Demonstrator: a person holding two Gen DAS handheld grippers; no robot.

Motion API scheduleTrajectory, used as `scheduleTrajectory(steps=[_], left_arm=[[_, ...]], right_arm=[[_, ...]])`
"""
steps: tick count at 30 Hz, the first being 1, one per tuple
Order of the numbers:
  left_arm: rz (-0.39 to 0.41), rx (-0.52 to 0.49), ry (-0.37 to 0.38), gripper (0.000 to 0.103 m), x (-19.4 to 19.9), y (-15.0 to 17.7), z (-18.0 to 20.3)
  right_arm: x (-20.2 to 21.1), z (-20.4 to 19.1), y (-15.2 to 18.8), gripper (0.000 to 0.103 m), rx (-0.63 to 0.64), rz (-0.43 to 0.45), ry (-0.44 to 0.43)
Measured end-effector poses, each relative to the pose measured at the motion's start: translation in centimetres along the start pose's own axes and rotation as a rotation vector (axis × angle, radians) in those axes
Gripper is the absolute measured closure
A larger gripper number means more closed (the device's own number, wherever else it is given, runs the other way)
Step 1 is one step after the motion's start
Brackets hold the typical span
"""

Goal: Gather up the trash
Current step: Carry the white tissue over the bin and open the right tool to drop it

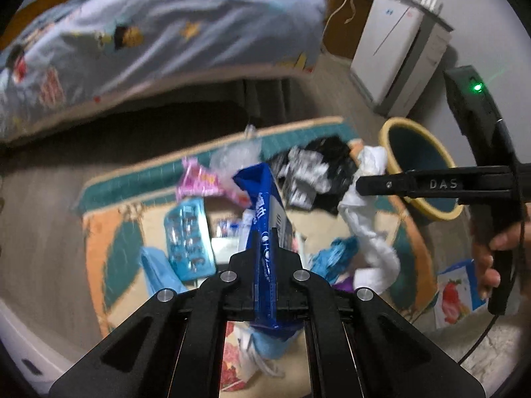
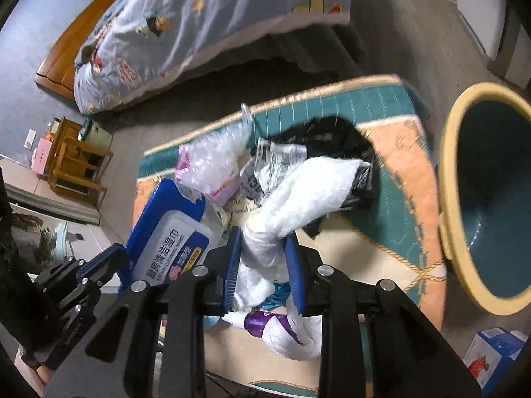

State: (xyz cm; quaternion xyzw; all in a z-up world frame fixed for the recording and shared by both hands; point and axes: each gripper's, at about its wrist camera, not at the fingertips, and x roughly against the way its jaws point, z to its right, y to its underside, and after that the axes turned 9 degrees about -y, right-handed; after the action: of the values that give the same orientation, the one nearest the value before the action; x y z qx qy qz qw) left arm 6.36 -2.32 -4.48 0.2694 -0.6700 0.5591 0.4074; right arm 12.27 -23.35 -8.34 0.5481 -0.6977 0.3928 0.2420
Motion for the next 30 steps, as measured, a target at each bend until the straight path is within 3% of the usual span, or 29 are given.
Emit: scheduleTrajectory(steps=[8, 17, 24, 30], left_arm=[[0.140, -0.073, -0.059, 0.098, 2.4, -1.6, 2.0], [0.262, -0.112, -0.019, 0.098, 4.5, -4.5, 6.0], [0.275, -0.194, 0.056, 0.098, 3.5, -7.1, 12.2], [0.255, -0.274, 0.119, 0.098, 1.4, -9.7, 17.8]], right_arm=[[5.8, -0.5, -0.3, 0.077, 0.048, 0.142, 0.010], [11.1, 3.1, -0.8, 0.077, 0.005, 0.297, 0.113], [14.8, 8.3, -0.9, 0.077, -0.109, 0.409, 0.161], [16.4, 13.6, -0.9, 0.077, -0.227, 0.450, 0.218]])
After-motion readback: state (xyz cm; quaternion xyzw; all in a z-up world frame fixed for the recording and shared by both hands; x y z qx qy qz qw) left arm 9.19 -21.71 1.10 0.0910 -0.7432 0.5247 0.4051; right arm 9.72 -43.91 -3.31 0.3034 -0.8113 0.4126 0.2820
